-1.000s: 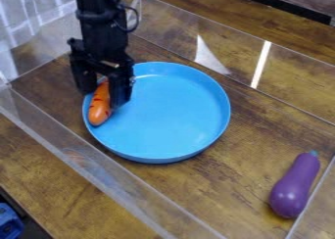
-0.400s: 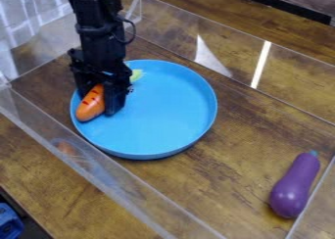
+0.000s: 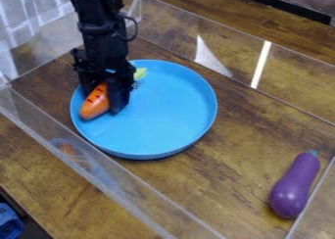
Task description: Move the carrot to the right side
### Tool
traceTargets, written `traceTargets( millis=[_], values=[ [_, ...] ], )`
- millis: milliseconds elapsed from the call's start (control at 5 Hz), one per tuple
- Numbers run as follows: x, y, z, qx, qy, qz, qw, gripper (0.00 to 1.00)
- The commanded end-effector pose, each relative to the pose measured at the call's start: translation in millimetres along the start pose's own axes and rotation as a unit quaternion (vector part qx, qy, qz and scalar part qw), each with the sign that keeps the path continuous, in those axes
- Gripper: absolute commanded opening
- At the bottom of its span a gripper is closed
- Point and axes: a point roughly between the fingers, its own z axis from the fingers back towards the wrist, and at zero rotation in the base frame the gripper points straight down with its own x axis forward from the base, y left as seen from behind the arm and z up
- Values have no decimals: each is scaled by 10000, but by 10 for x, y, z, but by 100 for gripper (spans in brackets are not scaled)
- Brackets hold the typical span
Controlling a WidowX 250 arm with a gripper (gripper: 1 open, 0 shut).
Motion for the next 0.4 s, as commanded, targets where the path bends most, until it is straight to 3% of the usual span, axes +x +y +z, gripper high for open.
traceTargets(
  millis=[0,200],
  values=[
    [130,96,190,26,-357,161,9992,100],
    [147,91,192,-14,-426,174,9989,0]
  ],
)
